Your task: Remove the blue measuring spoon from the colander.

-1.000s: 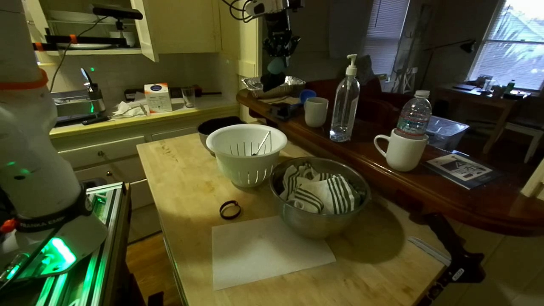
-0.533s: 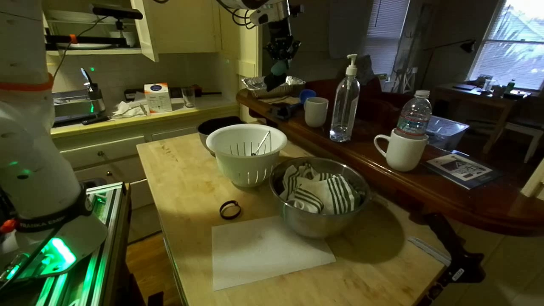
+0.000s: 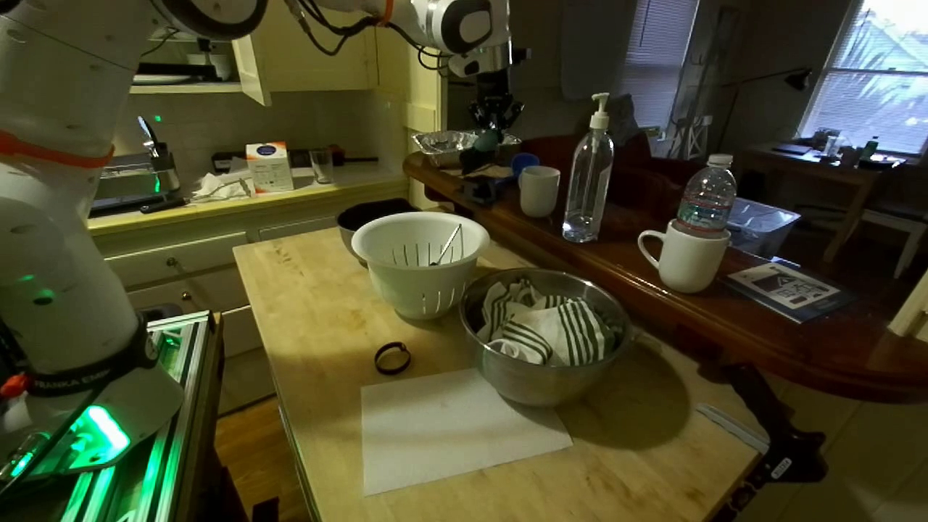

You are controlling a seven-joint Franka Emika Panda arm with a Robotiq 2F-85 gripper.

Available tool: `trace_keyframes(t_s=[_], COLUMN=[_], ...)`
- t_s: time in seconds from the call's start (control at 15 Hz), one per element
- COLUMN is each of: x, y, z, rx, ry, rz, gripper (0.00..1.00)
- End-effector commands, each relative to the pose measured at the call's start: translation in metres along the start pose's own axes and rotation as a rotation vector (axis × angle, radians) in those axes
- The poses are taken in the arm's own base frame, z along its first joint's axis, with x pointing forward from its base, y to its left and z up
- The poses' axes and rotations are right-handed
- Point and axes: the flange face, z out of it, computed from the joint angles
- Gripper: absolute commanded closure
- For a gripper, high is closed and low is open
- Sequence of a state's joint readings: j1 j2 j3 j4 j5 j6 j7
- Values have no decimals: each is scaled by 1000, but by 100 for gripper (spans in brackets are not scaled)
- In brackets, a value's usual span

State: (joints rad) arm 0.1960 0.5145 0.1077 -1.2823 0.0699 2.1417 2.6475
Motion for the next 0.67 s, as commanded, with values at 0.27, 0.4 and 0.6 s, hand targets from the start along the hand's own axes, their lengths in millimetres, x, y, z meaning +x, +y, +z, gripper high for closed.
trace_keyframes(t_s=[0.27,0.4,0.6], x=[-19,-20,-21], y=[-20,-24,-31], z=[45,48,47], rx=[-158,-168,-200], ry=[11,21,15], rz=[78,94,117], gripper=[97,97,78])
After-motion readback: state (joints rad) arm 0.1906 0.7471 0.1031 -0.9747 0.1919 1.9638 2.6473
